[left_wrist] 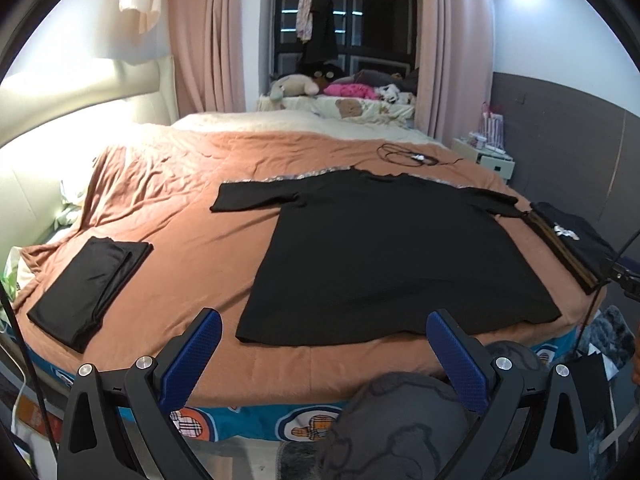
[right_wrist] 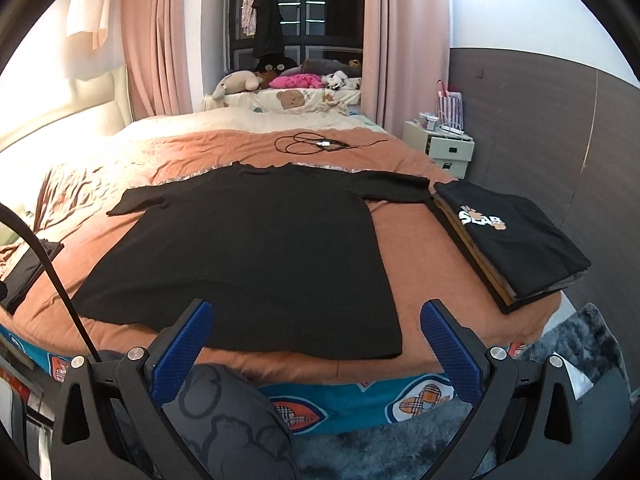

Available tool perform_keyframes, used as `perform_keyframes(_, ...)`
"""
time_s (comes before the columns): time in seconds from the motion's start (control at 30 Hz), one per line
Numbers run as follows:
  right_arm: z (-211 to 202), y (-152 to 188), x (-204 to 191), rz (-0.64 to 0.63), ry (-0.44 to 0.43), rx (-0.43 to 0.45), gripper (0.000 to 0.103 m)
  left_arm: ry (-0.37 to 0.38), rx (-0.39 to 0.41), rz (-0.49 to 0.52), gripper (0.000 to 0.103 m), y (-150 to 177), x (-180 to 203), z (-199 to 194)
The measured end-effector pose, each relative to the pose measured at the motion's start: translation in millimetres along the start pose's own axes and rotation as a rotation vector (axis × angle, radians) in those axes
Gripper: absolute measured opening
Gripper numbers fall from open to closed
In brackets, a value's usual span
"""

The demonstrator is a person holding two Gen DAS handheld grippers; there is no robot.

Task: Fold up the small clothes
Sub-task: 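Move both grippers down over the black T-shirt toward its side edge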

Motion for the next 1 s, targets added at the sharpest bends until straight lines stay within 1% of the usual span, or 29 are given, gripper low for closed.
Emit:
perform_keyframes(0.17,19,-13,2,-0.007,0.020,-0.015,0.103,-0.026,-0.031,0.017,0.103,-11,2,23)
perform_keyframes(0.3,32,-25,2,-0.004,0.026,-0.019,0.103,-0.041,-0.089,0.045,0.103,-20,8,46)
perform_keyframes(0.37,38,-30,-1,-0.008,0.028,-0.021,0.103,-0.052,-0.101,0.061,0.103,-24,12,54)
perform_keyframes(0.6,64,-45,0,-0.020,0.014,-0.033,0.103,-0.052,-0.111,0.068,0.103,-41,19,77)
perform_keyframes(0.7,77,-52,4,-0.031,0.001,-0.039,0.103,-0.034,-0.117,0.056,0.103,-49,17,89)
perform_keyframes(0.8,86,-59,7,-0.041,-0.017,-0.035,0.103,-0.021,-0.108,0.043,0.103,-59,13,100)
perform_keyframes(0.9,97,-67,8,-0.056,-0.014,-0.027,0.103,-0.035,-0.104,0.026,0.103,-71,6,112)
perform_keyframes(1.0,110,-75,9,-0.063,-0.031,-0.016,0.103,-0.041,-0.102,0.004,0.103,-83,-3,125)
Point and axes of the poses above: each gripper's, at about its wrist camera, not at the fingertips, and z roughly the way its jaws point, x to its right, y to its underside, the point moved 2 cm from there along z, roughly the way its jaws point, and after that the axes turned 15 degrees about -y, right-handed, at the moved point
